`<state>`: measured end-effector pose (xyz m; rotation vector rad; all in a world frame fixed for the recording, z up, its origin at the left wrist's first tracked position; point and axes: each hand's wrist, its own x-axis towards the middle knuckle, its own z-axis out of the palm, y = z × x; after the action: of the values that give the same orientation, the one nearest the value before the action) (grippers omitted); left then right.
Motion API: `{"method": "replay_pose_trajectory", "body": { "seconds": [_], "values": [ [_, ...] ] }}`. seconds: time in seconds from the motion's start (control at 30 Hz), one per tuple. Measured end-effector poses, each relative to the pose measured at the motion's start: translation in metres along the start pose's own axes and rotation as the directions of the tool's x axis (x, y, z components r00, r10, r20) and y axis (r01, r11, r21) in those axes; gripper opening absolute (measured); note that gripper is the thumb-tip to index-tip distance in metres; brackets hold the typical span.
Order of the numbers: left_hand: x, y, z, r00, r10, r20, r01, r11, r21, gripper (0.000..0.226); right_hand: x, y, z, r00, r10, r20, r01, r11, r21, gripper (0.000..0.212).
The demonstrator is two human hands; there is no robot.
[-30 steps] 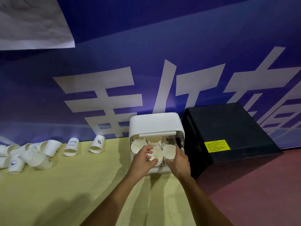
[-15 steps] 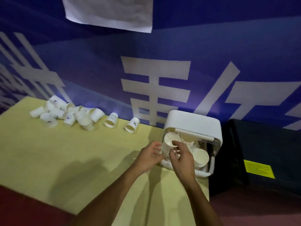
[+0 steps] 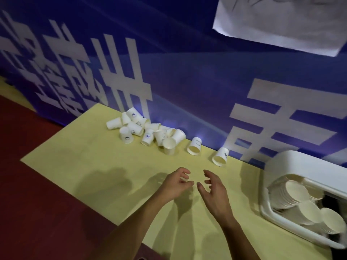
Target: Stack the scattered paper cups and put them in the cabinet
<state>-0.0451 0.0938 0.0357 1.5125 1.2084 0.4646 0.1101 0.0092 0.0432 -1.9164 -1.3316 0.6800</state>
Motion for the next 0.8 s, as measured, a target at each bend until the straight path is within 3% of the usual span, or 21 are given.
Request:
{"method": "replay_pose_trajectory", "body": {
  "seconds": [0.37, 0.5, 0.63, 0.8],
  "values": [
    [0.01, -0.039, -0.148, 0.976, -0.067, -0.207, 0.056, 0.997, -0.058, 0.033, 0.075, -0.106, 0.102, 0.976, -0.1, 0.191, 0.11, 0.993, -0.042, 0.055],
    [0.029, -0.064, -0.191, 0.949, -0.124, -0.29, 0.117, 0.992, -0.041, 0.034, 0.103, -0.127, 0.143, 0.963, -0.052, 0.266, 0.074, 0.995, -0.073, 0.056],
    [0.074, -0.096, -0.235, 0.931, -0.16, -0.33, 0.156, 0.987, -0.038, 0.042, 0.144, -0.137, 0.193, 0.962, 0.066, 0.266, -0.054, 0.997, -0.053, 0.056],
    [0.136, -0.139, -0.274, 0.908, -0.265, -0.324, 0.258, 0.964, -0.066, 0.068, 0.195, -0.128, 0.254, 0.908, 0.37, 0.198, -0.382, 0.924, 0.025, 0.067]
  ]
}}
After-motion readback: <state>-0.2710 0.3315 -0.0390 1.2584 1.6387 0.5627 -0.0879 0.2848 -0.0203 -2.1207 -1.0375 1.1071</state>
